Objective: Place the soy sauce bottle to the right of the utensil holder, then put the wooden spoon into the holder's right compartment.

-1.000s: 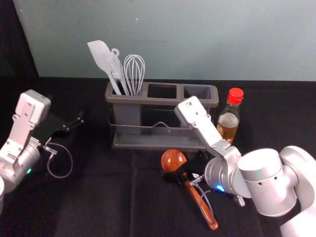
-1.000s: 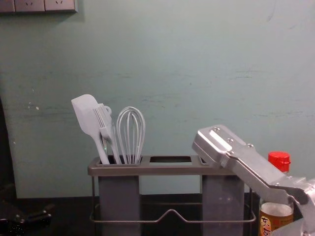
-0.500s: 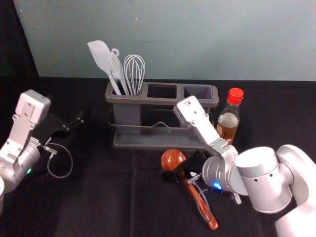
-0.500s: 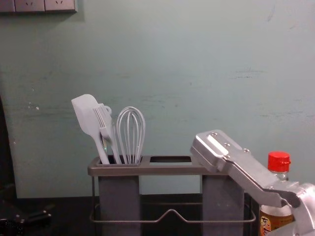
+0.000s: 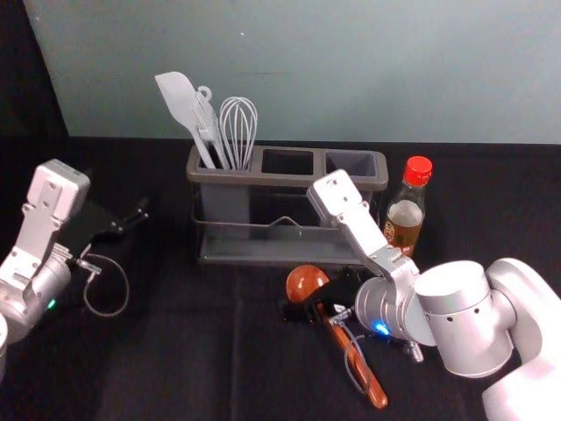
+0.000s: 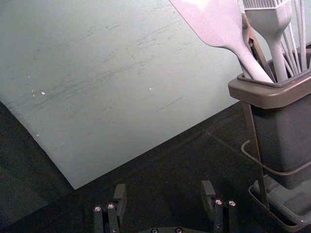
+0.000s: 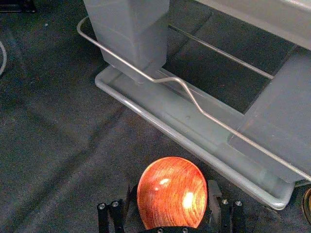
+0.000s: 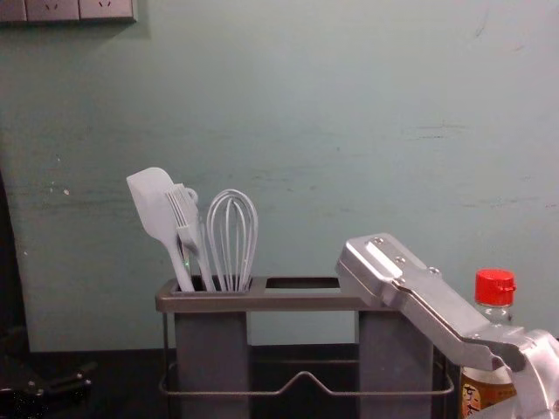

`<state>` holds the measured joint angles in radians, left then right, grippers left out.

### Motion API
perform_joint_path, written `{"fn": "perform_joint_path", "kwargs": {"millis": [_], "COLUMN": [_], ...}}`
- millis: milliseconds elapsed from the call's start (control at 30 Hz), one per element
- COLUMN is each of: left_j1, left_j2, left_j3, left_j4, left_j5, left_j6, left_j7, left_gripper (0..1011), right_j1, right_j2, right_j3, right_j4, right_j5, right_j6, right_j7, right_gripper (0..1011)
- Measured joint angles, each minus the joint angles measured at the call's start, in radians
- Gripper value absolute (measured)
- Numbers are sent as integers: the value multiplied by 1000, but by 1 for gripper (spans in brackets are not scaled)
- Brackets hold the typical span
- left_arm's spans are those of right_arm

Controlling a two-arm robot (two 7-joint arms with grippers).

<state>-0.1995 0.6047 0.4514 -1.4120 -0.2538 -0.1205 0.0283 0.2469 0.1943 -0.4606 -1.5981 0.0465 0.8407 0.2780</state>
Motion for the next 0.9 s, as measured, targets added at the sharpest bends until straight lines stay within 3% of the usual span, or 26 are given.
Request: {"fn": "perform_joint_path", "kwargs": {"millis": [233,467,600,900], "left_j1": [0,0,0,0], "left_j2": [0,0,0,0], "left_j3": [0,0,0,0], "left_j4": [0,0,0,0], "left_j5": [0,0,0,0], "left_j6": [0,0,0,0], "left_j7": [0,0,0,0], "left_gripper": [1005,1005,1005,1005], "right_j1": [0,-5,-9,-34], "right_j2": [-5,-9,-9,32], "right_j3": [3,11,17,35], "right_j4": [6,8,-1,-133], "right_j5": [-14,-27,-32,-39], "right_j6": [-5,-8,-5,29], "right_j7": [8,22,31,82], "right_gripper": [997,844,838,838]}}
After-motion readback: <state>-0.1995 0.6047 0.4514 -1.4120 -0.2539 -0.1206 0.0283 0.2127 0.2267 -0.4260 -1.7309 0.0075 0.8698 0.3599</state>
